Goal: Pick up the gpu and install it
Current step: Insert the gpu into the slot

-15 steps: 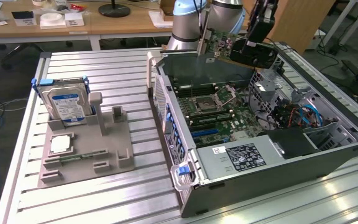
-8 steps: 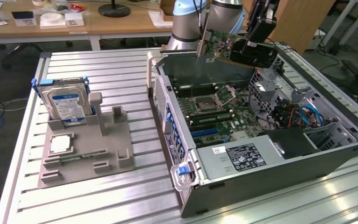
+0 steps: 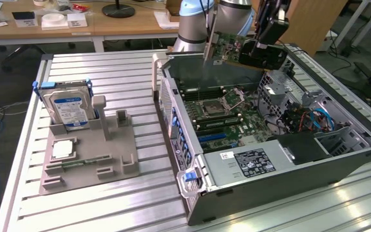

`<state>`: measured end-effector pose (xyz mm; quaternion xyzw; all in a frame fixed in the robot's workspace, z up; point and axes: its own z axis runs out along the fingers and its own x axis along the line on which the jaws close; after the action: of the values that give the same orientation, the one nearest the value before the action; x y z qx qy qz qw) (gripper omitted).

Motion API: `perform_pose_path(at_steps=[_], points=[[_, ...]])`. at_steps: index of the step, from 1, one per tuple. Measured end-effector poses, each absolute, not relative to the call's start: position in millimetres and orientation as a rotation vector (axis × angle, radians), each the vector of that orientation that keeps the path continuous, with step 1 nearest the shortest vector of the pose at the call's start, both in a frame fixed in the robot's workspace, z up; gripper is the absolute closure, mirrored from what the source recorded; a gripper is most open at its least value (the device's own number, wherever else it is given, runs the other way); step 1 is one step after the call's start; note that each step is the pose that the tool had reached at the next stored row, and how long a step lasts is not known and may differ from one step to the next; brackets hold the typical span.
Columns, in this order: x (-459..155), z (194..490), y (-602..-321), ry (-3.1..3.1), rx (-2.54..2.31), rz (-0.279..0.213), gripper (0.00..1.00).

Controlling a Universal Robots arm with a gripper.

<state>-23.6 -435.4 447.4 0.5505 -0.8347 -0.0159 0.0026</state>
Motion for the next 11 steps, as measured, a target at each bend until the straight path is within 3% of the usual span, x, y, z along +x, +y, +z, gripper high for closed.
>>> perform_pose_path(at_steps=[11], points=[[-23.6, 447.4, -435.5, -2.511, 1.877, -0.049, 0.73]])
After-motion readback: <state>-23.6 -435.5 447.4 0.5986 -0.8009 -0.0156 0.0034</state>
